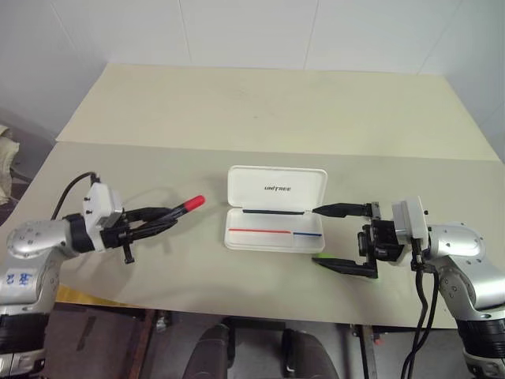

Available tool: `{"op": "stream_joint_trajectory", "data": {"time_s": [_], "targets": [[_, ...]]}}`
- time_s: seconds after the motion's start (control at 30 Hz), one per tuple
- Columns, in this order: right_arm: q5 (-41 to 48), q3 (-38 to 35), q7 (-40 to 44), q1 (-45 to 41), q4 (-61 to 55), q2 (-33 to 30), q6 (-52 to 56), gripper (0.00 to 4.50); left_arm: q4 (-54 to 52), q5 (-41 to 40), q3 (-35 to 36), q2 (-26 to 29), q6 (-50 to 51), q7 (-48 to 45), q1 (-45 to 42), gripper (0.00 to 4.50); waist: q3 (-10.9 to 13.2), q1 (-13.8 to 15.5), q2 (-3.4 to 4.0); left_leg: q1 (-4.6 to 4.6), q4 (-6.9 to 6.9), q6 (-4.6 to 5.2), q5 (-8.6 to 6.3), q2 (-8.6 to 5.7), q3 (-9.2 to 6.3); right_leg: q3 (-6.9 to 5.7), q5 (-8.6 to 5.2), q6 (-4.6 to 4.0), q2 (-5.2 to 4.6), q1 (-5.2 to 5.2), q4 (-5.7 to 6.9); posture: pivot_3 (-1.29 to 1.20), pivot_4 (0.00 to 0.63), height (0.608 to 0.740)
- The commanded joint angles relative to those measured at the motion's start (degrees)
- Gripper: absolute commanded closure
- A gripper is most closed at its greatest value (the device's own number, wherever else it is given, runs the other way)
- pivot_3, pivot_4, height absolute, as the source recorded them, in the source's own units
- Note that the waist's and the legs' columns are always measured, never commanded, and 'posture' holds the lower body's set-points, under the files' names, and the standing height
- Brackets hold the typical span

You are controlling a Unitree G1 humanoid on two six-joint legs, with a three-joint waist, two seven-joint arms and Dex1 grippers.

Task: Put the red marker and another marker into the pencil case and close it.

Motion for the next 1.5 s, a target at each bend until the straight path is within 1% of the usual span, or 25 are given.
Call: {"op": "stream_joint_trajectory", "data": {"time_s": [0.03, 0.2, 0.33, 0.4, 0.53, 0.67, 0.8, 1.27, 1.5], "targets": [[0.55, -1.80, -1.53, 1.29, -2.15, 0.44, -1.11, 0.00, -2.08, -0.28, -3.01, 0.59, 2.28, -1.78, -3.21, 3.96, 0.00, -0.09, 0.00, 0.00, 0.00, 0.01, 0.00, 0.00, 0.02, 0.00, 0.00, 0.01, 0.00, 0.00, 0.01, 0.00, 0.150, 0.740], [0.58, -3.23, -4.54, 5.05, -5.36, 0.55, -1.29, 0.00, -0.99, 1.65, -10.39, -1.09, 4.53, -3.96, -10.85, 3.96, 0.00, 0.31, 0.00, -0.01, 0.18, 0.02, 0.00, 0.03, 0.13, -0.08, 0.01, 0.02, 0.08, 0.03, 0.14, 0.00, 0.150, 0.740], [0.41, -3.68, -7.15, 7.77, -8.21, 0.94, -1.23, 0.00, 2.99, 5.23, -14.78, -3.40, 1.90, -5.39, -14.90, 3.96, 0.00, 0.25, 0.00, 0.04, 0.35, 0.08, -0.04, 0.03, 0.27, -0.10, 0.04, 0.07, 0.05, 0.22, 0.12, 0.00, 0.150, 0.740], [0.51, -4.09, -8.76, 9.39, -10.05, 1.14, -1.15, 0.00, 5.50, 6.94, -17.04, -5.41, 0.62, -5.94, -17.40, 3.96, 0.00, 0.25, -0.01, 0.04, 0.39, 0.10, -0.05, 0.04, 0.24, -0.08, 0.04, 0.04, 0.04, 0.24, 0.10, 0.00, 0.150, 0.740], [0.40, -4.37, -11.08, 11.66, -12.70, 1.08, -1.11, 0.00, 8.98, 9.67, -19.19, -7.49, -1.19, -6.42, -19.89, 3.96, 0.00, 0.15, -0.01, 0.03, 0.51, 0.17, -0.09, 0.05, 0.11, -0.03, 0.02, -0.01, 0.02, 0.26, 0.10, 0.00, 0.150, 0.740], [0.31, -5.65, -13.78, 14.30, -15.45, 0.89, -1.06, 0.00, 14.49, 14.25, -22.93, -12.26, -4.05, -4.89, -24.16, 3.96, 0.00, 0.43, -0.01, 0.00, 0.69, 0.26, -0.14, 0.04, 0.08, -0.04, 0.05, 0.04, 0.03, 0.30, 0.11, 0.00, 0.150, 0.740], [0.24, -6.21, -15.73, 15.88, -17.30, 0.84, -0.90, 0.00, 17.85, 16.52, -24.25, -15.88, -4.74, -3.63, -27.01, 3.96, 0.01, 0.40, -0.03, -0.10, 1.04, 0.45, -0.25, 0.03, 0.07, -0.06, 0.05, 0.04, 0.01, 0.40, 0.10, 0.00, 0.150, 0.740], [0.20, -6.73, -19.81, 18.56, -20.54, 0.70, -0.76, 0.00, 26.01, 22.33, -27.37, -24.75, -8.91, -0.43, -31.59, 3.96, 0.02, 0.39, -0.06, -0.10, 1.18, 0.50, -0.26, 0.00, 0.11, -0.02, 0.13, 0.18, 0.02, 0.44, 0.10, 0.00, 0.150, 0.740], [0.29, -6.99, -21.06, 19.44, -21.71, 0.56, -0.69, 0.00, 29.07, 24.69, -27.97, -27.62, -11.38, 0.99, -32.48, 3.96, 0.02, 0.35, -0.07, -0.11, 1.25, 0.53, -0.28, -0.02, 0.10, -0.04, 0.12, 0.18, 0.00, 0.50, 0.10, 0.00, 0.150, 0.740]]}}
